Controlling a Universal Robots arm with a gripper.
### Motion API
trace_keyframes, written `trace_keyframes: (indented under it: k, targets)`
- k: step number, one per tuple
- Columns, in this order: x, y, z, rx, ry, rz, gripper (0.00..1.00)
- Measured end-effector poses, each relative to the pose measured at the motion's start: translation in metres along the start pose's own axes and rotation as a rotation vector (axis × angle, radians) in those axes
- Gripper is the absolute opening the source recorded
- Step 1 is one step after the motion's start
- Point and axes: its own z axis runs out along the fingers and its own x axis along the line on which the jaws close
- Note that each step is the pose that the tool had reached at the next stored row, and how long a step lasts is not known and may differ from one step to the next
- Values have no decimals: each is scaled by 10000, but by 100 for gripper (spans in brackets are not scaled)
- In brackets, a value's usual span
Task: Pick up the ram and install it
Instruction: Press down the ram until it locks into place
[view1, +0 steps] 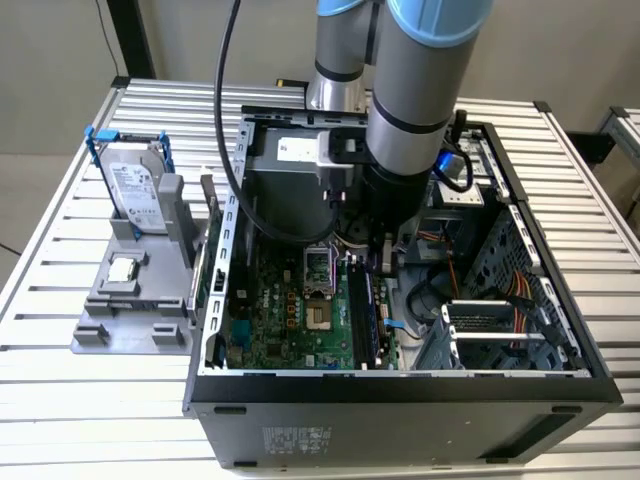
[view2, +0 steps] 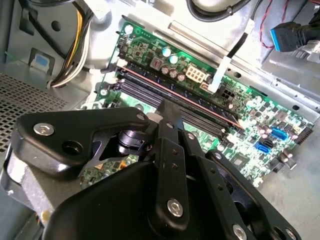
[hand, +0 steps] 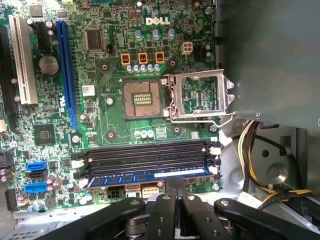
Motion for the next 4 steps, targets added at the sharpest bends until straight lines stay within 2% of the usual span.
trace_keyframes:
  k: [4]
  targets:
    - [2,18,-1,0,0,0,0]
